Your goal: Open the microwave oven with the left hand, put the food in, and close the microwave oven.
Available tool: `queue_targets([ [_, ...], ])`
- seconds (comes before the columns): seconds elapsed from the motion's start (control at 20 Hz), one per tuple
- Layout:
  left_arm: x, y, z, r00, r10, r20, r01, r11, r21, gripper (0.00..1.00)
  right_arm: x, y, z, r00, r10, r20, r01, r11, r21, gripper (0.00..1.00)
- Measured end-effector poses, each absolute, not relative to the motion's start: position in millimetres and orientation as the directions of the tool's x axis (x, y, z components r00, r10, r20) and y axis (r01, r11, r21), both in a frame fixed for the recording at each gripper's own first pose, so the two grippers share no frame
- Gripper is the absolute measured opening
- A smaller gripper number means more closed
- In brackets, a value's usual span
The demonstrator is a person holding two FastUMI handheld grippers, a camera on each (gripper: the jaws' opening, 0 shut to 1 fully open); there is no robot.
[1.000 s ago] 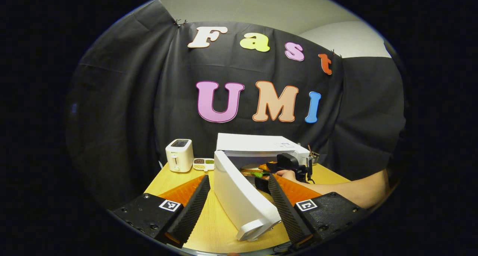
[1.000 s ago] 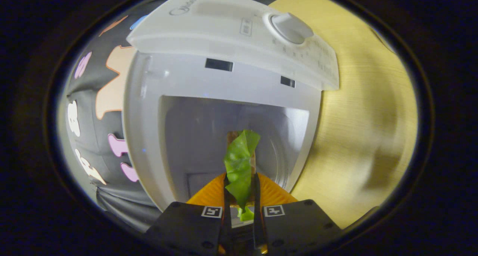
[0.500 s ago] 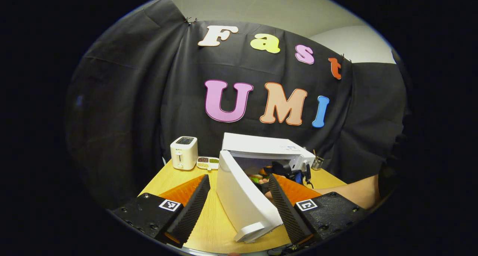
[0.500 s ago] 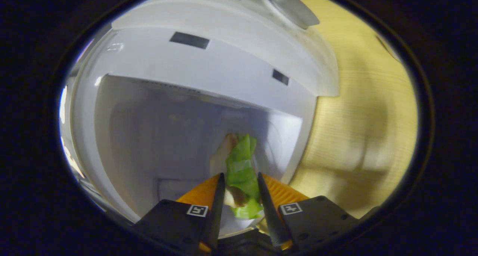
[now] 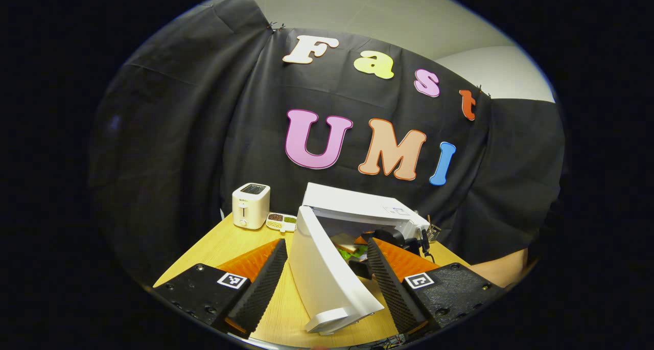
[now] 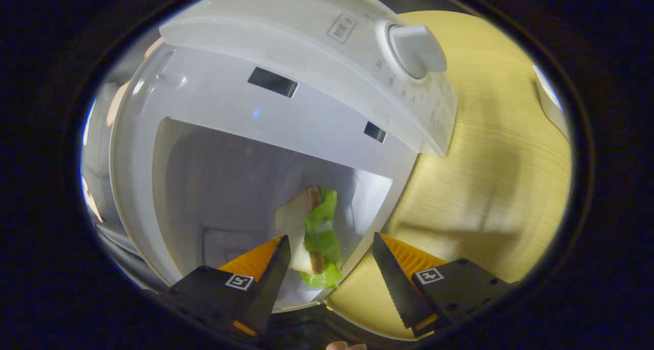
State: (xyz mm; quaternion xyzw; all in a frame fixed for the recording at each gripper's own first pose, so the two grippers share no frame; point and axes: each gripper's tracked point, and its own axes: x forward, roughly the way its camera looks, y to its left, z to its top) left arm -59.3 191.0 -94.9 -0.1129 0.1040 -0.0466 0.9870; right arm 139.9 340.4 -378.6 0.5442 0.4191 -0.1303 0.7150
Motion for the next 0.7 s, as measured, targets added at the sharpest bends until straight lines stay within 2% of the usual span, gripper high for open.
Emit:
queue_targets([
  [0.25,-57,196,-90,0.977,-0.092,-0.190,0.054,0.979,-0.196,0.96,96,327,-342,0.630,0.341,-0.698,0.494,0.517,0.699,0.88],
  [0.45,-59,210,-98,0.976,-0.041,-0.212,0.006,0.986,-0.166,0.94,73,275,-315,0.703,0.313,-0.639,0.315,0.669,0.674,0.88],
  [0.5,-59,213,-100,0.974,-0.030,-0.223,-0.005,0.988,-0.154,0.96,70,257,-304,0.733,0.293,-0.614,0.259,0.714,0.651,0.88],
  [0.65,-59,217,-101,0.969,-0.006,-0.248,-0.023,0.993,-0.114,0.94,51,216,-266,0.786,0.285,-0.549,0.109,0.810,0.576,0.88],
  [0.7,-58,219,-100,0.968,0.006,-0.251,-0.031,0.995,-0.095,0.99,45,202,-253,0.803,0.280,-0.526,0.059,0.841,0.538,0.87],
])
